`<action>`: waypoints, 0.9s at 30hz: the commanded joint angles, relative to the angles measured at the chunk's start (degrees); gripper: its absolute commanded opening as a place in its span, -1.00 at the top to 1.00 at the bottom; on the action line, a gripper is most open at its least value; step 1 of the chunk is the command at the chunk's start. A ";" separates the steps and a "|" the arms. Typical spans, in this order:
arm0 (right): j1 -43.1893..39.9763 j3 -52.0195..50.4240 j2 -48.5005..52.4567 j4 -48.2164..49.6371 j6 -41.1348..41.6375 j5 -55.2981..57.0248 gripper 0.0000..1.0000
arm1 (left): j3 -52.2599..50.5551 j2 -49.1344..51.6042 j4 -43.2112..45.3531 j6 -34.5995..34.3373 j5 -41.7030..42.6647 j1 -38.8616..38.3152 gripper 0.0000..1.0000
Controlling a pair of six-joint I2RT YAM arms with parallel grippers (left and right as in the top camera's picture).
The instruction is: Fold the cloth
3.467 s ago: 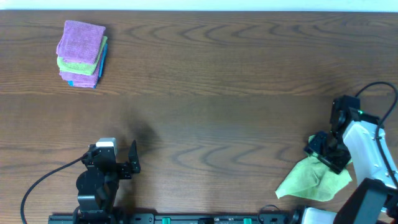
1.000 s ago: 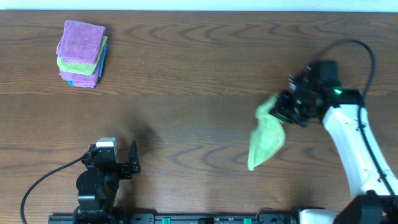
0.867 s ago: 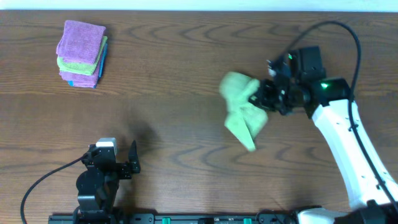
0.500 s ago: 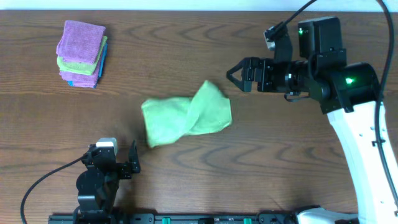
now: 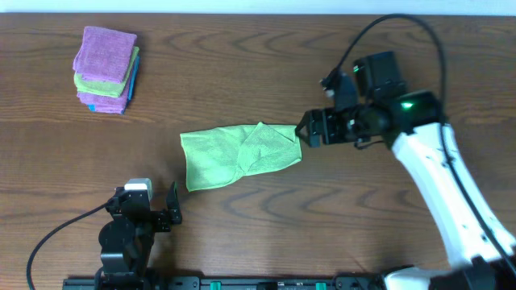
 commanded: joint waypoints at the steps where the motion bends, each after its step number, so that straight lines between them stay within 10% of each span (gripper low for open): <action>1: 2.12 -4.79 3.67 4.98 -4.61 0.39 -0.58 | -0.98 -0.33 -0.13 -0.37 -1.03 0.15 -0.91; 27: 10.82 -5.77 26.77 35.85 -15.72 2.34 -0.29 | -0.98 -0.33 -0.13 -0.37 -1.03 0.15 -0.91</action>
